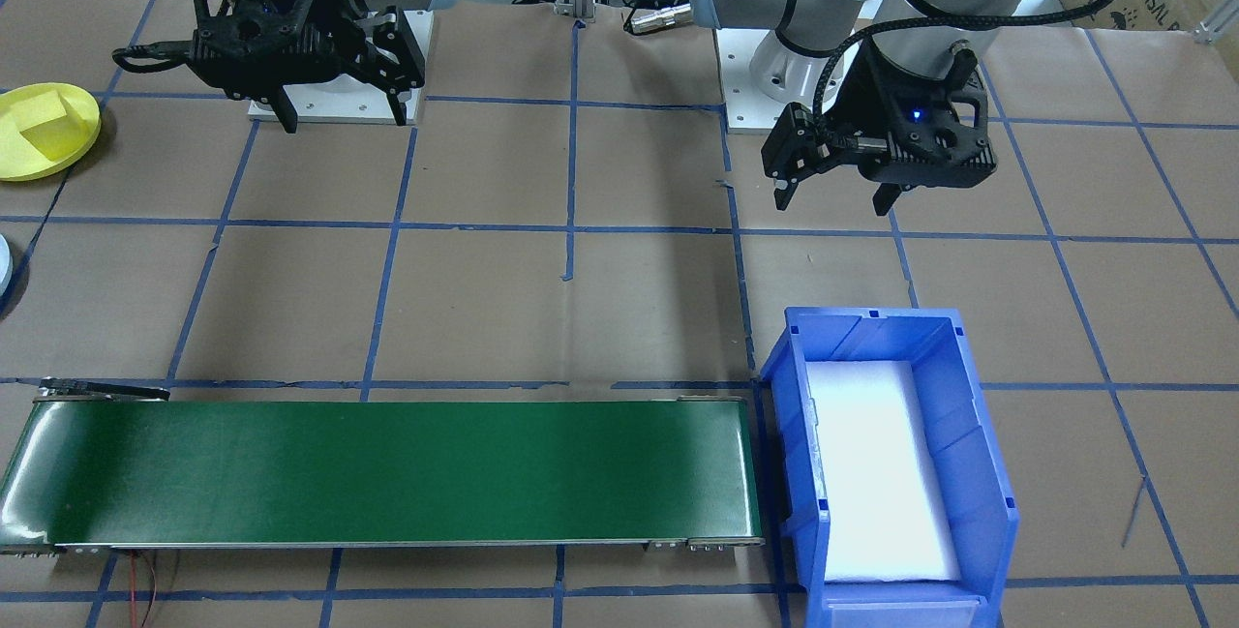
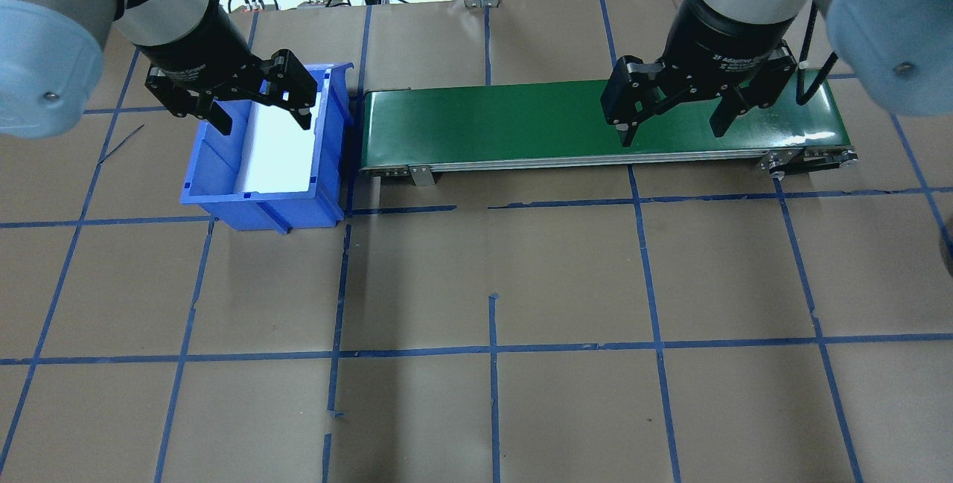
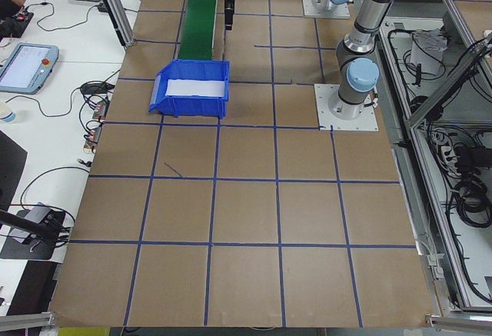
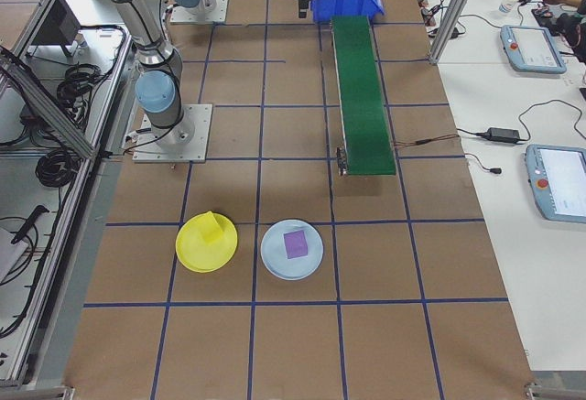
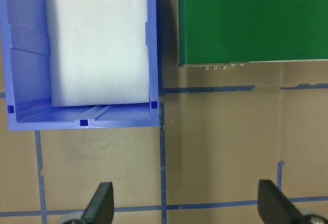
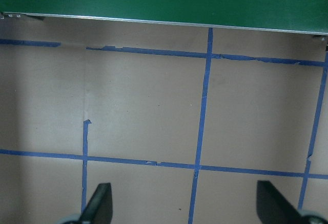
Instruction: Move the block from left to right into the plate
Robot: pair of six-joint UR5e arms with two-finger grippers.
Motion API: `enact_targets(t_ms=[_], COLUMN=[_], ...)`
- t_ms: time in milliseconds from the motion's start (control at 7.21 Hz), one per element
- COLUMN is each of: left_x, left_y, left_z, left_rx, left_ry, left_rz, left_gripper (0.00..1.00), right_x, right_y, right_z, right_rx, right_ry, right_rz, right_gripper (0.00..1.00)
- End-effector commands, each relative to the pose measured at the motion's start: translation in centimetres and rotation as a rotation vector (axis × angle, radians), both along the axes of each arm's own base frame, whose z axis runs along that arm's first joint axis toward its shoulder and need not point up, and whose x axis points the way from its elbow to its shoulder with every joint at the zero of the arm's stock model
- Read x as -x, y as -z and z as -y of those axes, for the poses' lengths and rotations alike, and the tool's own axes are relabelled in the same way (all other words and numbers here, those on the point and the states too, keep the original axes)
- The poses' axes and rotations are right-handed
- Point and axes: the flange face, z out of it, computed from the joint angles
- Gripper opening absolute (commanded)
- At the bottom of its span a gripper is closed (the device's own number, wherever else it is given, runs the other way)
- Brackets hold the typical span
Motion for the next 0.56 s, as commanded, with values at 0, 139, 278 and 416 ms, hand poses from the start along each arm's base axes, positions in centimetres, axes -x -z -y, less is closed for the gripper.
enact_targets(t_ms=[0, 139, 278, 416], left_x=[-0.02, -0.24, -0.26, -0.17], left_y=[0.15, 0.23, 0.23, 0.23], left_z=[-0.04, 0.0, 0.0, -0.02], left_rx=[-0.004, -0.006, -0.006, -0.006], left_ry=[0.0, -0.005, -0.005, -0.003], left_rz=[0.001, 0.001, 0.003, 0.001], left_gripper=[1.0, 1.0, 1.0, 1.0], right_x=[2.59, 2.69, 2.69, 2.98], right_y=[1.05, 1.1, 0.78, 0.32], right_z=[0.19, 0.25, 0.29, 0.52], right_rx=[-0.07, -0.069, -0.061, -0.05], right_ry=[0.026, 0.024, 0.029, 0.032], right_rz=[-0.011, -0.006, 0.002, -0.006], right_gripper=[0.99, 0.98, 0.98, 0.99])
